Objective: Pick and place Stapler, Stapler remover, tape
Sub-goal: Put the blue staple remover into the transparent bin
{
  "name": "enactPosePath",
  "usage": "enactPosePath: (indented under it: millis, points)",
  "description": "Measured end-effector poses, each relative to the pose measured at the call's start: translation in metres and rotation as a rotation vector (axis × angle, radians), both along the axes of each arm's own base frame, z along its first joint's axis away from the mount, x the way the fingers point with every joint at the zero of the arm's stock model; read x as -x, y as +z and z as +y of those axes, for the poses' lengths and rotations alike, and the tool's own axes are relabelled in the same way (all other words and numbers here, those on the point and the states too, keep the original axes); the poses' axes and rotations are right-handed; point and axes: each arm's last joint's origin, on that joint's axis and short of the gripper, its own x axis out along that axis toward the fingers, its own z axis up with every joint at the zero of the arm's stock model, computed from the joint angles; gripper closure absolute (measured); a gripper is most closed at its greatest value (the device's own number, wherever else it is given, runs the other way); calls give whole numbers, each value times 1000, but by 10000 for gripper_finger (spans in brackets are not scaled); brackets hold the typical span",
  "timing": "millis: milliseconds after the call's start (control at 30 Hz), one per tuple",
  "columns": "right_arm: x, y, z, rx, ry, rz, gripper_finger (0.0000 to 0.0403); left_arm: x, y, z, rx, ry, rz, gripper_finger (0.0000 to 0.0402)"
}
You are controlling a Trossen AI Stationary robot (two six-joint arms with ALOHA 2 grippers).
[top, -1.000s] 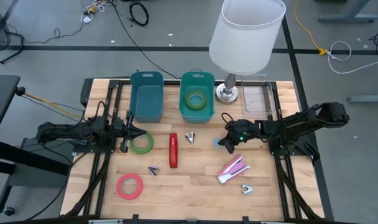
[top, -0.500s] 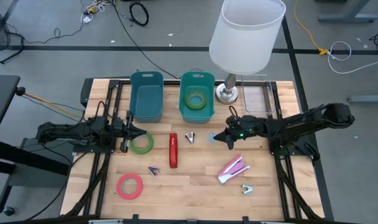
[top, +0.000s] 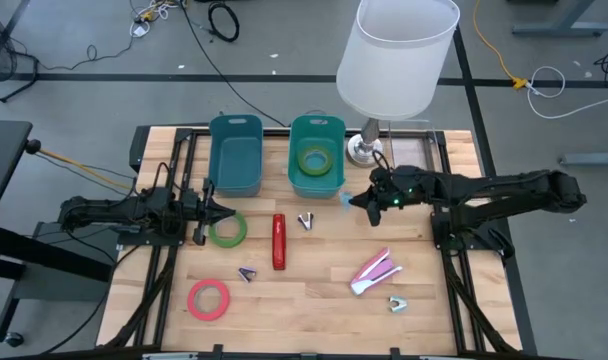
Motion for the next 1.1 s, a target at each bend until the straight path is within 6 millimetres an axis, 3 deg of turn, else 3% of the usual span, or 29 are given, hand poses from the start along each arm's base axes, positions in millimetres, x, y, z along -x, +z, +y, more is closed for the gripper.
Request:
enactPosePath:
  millis: [167, 833, 1100]
  points:
    - [12, 14, -12, 17, -68, 20, 403, 0, 0, 0, 0, 0, 1, 399]
    - [50, 14, -36, 16, -295, 155, 403, 0, 0, 0, 0, 0, 0, 399]
    - [64, 45, -37, 139, -329, 211, 403, 0, 0, 0, 0, 0, 0, 399]
